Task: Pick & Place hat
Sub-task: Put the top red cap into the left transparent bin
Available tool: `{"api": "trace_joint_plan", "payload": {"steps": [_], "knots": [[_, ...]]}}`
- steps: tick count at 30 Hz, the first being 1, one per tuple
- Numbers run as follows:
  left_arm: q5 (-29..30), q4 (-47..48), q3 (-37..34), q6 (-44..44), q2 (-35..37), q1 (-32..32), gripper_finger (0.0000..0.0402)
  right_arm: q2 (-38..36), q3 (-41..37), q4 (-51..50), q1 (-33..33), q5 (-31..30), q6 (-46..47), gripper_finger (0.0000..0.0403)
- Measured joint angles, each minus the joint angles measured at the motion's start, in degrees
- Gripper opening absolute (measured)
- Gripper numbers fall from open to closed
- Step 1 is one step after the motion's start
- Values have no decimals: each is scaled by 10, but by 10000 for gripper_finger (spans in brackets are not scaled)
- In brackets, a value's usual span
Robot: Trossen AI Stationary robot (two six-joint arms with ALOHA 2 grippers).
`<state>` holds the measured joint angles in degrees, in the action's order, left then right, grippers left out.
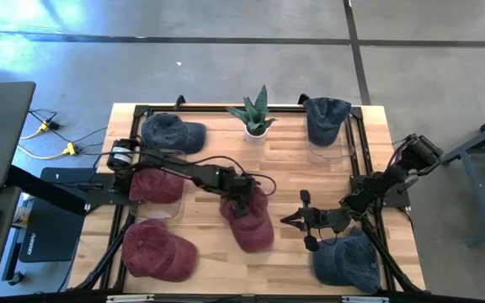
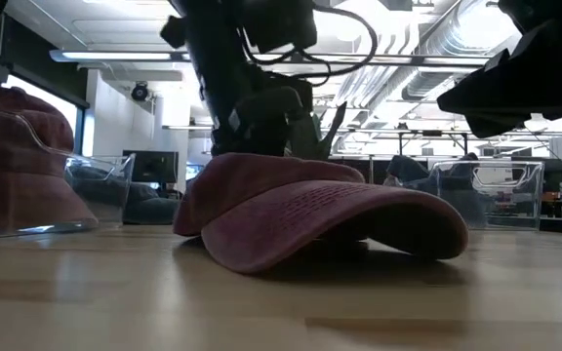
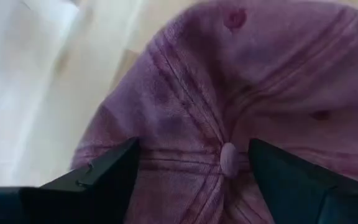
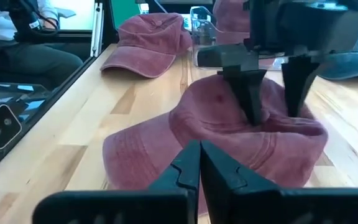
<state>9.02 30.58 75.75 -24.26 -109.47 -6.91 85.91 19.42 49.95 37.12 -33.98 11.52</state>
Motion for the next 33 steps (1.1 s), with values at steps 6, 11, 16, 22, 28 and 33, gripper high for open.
{"api": "trace_joint_plan", "payload": {"steps": [6, 11, 16, 22, 28, 33], "knots": [[-84, -13, 0, 17, -4, 6, 196, 0, 0, 0, 0, -1, 0, 5], [-109, -7, 0, 39, 4, 5, 49, 0, 0, 0, 0, -1, 0, 2], [-87, 66, 46, 60, 29, 12, 31, 0, 0, 0, 0, -2, 0, 8], [101, 283, 216, 116, 60, 12, 23, 0, 0, -3, -1, -3, 0, 5], [228, 341, 322, 125, 62, -2, 8, 0, 0, -8, -4, 0, 0, 2], [179, 287, 255, 119, 45, -22, 20, 0, 0, -10, -4, 0, 1, 8]]}}
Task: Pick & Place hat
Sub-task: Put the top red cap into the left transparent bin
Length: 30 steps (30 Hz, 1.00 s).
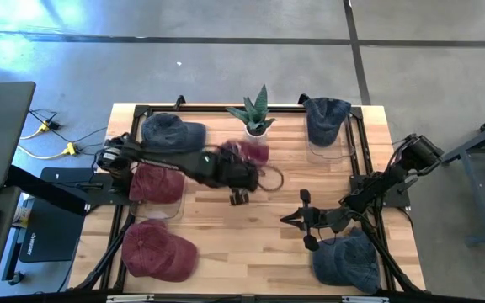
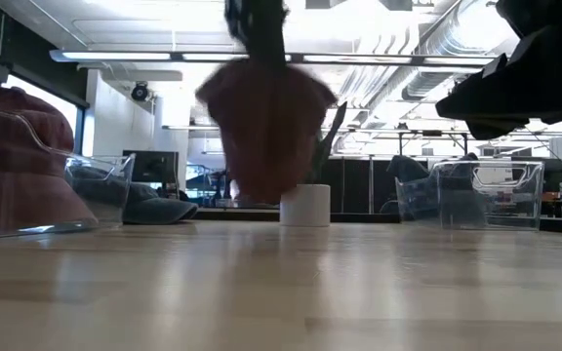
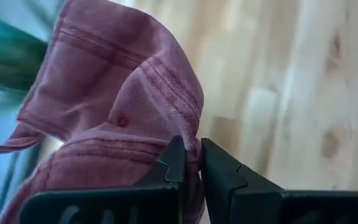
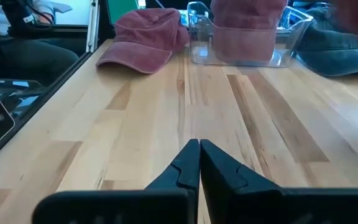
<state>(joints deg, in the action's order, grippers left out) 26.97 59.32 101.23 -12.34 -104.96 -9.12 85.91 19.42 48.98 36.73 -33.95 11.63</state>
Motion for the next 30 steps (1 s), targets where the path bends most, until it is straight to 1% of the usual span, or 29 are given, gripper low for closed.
{"api": "trace_joint_plan", "payload": {"steps": [3, 6, 9, 11, 13, 15, 18, 21, 23, 25, 26, 28, 30], "knots": [[-53, -92, -67, -4, -26, -19, 22, 0, 0, 1, 0, 0, 0, 9], [-139, -193, -119, -1, -56, -41, 23, 0, 0, 2, 0, 0, 1, 5], [-220, -280, -136, 2, -95, -55, 24, 0, 0, 2, 0, 3, 1, 3], [-258, -287, -137, 6, -117, -61, 24, 0, 0, 2, 0, 11, 1, 4], [-301, -320, -132, 16, -136, -61, 31, 0, 0, 4, -1, 27, 1, 7], [-343, -346, -130, 16, -145, -59, 49, 0, 0, 6, -5, 49, 0, 10], [-397, -368, -131, 16, -154, -54, 94, 0, 0, 6, -11, 78, -1, 13], [-438, -366, -121, 3, -154, -47, 146, 0, 0, -5, -15, 70, 11, 23], [-448, -332, -102, -27, -154, -46, 175, 0, 0, -16, -18, 65, 18, 40], [-434, -282, -71, -40, -154, -48, 194, 0, 0, -36, -22, 65, 38, 66], [-414, -255, -53, -43, -154, -51, 200, 0, 0, -44, -24, 68, 55, 82], [-356, -211, -21, -46, -152, -62, 205, 0, 0, -61, -27, 82, 87, 117], [-289, -195, -7, -46, -151, -75, 206, 0, 0, -77, -28, 101, 105, 154]]}}
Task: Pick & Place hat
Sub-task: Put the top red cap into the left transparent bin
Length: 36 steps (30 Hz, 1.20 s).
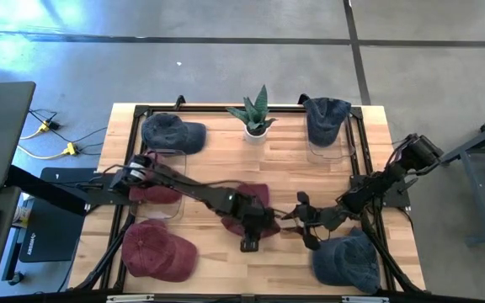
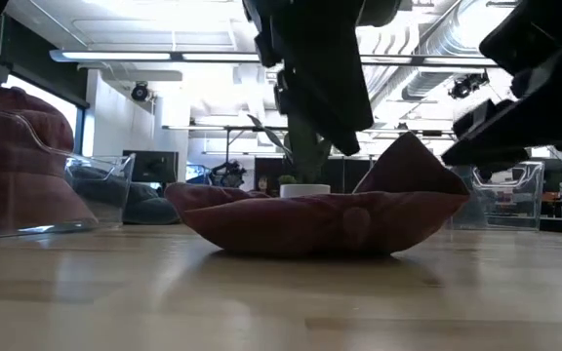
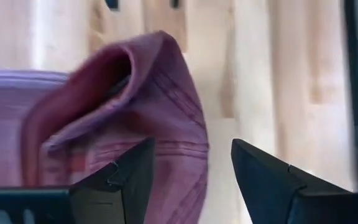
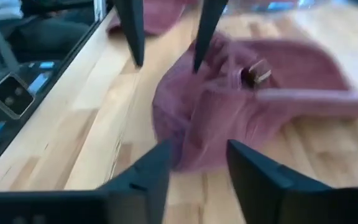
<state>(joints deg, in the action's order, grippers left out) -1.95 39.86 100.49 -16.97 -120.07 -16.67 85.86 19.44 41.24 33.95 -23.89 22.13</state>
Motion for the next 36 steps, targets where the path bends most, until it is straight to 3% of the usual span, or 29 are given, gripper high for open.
{"api": "trace_joint_plan", "payload": {"steps": [3, 6, 9, 13, 20, 29, 36], "knots": [[92, -10, -2, -4, -9, -12, 206, 0, 21, -44, 6, -9, 17, 199], [156, -15, -4, -14, -36, -9, 207, 6, 80, -168, 17, -76, 37, 215], [174, -59, -4, -15, -63, -5, 207, 36, 142, -280, 20, -131, 89, 213], [179, -87, -3, -20, -94, -3, 207, 97, 197, -302, 19, -134, 116, 202], [182, -77, -3, -45, -102, -6, 207, 150, 244, -375, 15, -206, 130, 147], [206, 12, 43, -61, -105, -15, 207, 131, 247, -483, 21, -284, 168, 13], [267, 121, 94, -109, -105, -28, 207, 124, 248, -487, 24, -294, 153, 17]]}}
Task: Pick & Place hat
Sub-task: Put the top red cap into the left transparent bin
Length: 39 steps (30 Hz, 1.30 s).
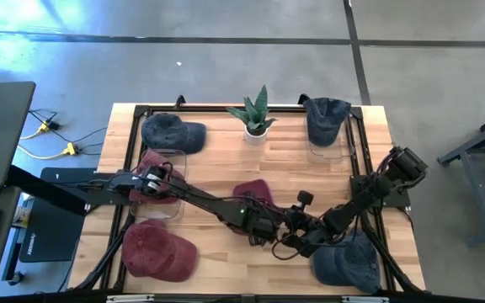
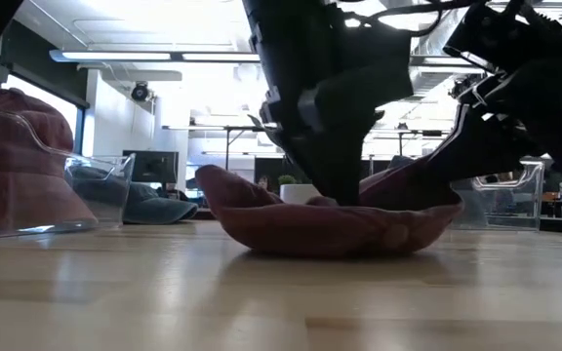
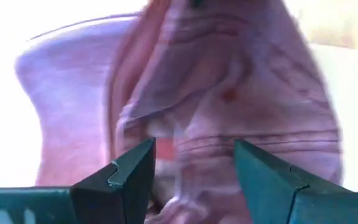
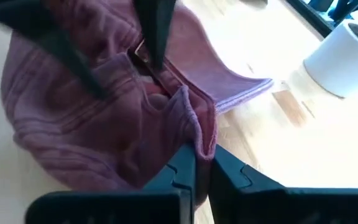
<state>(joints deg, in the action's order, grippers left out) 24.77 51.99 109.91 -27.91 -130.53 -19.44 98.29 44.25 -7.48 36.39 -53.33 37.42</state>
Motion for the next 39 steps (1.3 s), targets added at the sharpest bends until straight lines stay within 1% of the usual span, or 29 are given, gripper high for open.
{"api": "trace_joint_plan", "payload": {"steps": [3, 5, 6, 8, 11, 16, 18, 19, 22, 24, 27, 29, 30, 34, 39], "knots": [[29, 5, -5, -9, 0, -1, 206, -1, 0, 1, 3, 4, -11, 8], [31, -2, -16, -9, 0, 3, 200, -1, 0, 3, 6, 4, -12, 13], [24, -11, -25, -8, 0, 6, 194, -1, 0, 3, 7, 4, -12, 17], [-18, -41, -37, -4, -13, 15, 178, -6, -1, -3, 8, 3, -13, 17], [-60, -66, -49, 16, -15, 18, 152, -29, -2, -8, 14, 0, -15, 7], [-70, -73, -49, 41, -14, 18, 119, -69, -2, -12, 29, -10, -15, 15], [-75, -48, -53, 41, 3, 17, 112, -73, -2, -9, 32, -9, -15, 17], [-77, -33, -55, 37, 14, 13, 110, -73, -2, -10, 33, -8, -15, 16], [-77, -36, -53, 35, 41, 5, 108, -73, -2, -9, 33, -1, -16, 8], [-67, -37, -53, 32, 48, 1, 108, -72, -2, -12, 33, 1, -16, 6], [-35, -40, -59, 30, 46, -2, 107, -72, -2, -11, 33, -3, -16, 11], [-20, -64, -72, 24, 41, 3, 107, -72, -1, -12, 34, -3, -15, 17], [-19, -75, -80, 21, 34, 7, 107, -72, -1, -13, 34, -3, -15, 18], [-18, -65, -111, -6, 22, 20, 107, -72, -1, -15, 40, 0, -18, 13], [-27, -53, -115, -19, 22, 22, 107, -77, -1, -17, 45, 13, -32, 6]]}}
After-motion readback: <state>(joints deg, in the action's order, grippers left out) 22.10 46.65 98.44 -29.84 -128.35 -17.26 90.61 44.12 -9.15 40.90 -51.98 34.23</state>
